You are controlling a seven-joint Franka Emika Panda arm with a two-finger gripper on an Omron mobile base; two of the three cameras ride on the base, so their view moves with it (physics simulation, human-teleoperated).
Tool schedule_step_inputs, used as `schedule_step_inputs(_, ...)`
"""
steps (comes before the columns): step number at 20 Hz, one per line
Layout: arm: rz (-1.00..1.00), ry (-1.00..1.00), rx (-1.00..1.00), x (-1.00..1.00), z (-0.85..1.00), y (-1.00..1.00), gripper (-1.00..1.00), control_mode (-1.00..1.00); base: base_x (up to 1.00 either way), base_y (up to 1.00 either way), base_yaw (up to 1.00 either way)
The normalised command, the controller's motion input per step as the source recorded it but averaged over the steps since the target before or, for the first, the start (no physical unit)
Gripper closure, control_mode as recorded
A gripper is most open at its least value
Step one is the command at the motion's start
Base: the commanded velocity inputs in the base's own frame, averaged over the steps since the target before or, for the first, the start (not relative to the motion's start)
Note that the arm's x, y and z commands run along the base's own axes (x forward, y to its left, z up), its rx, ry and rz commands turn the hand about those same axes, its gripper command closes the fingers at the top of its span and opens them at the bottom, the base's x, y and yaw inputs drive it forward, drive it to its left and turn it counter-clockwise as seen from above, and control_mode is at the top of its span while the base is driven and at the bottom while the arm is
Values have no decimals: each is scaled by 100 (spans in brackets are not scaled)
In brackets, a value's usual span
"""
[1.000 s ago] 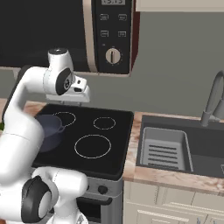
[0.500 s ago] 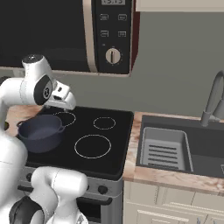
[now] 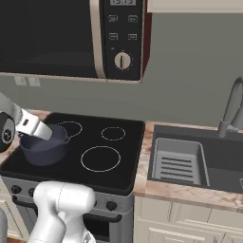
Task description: Turn on the burner for the pot on the stove. Wait thirty seconds for the pot to heat up. Then add the lime to the pot.
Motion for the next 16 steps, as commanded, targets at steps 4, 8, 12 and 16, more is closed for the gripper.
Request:
schedule_step_inputs(4, 0, -27, 0, -100, -2, 45, -100, -100, 0, 0, 0)
schedule_step_inputs(8, 0, -22, 0, -100, -16, 49, -100, -100, 0, 0, 0)
schedule_step_inputs(12, 0, -37, 0, -100, -3, 43, -100, -100, 0, 0, 0)
schedule_step_inputs(16, 3, -44, 0, -100, 0, 34, -100, -100, 0, 0, 0)
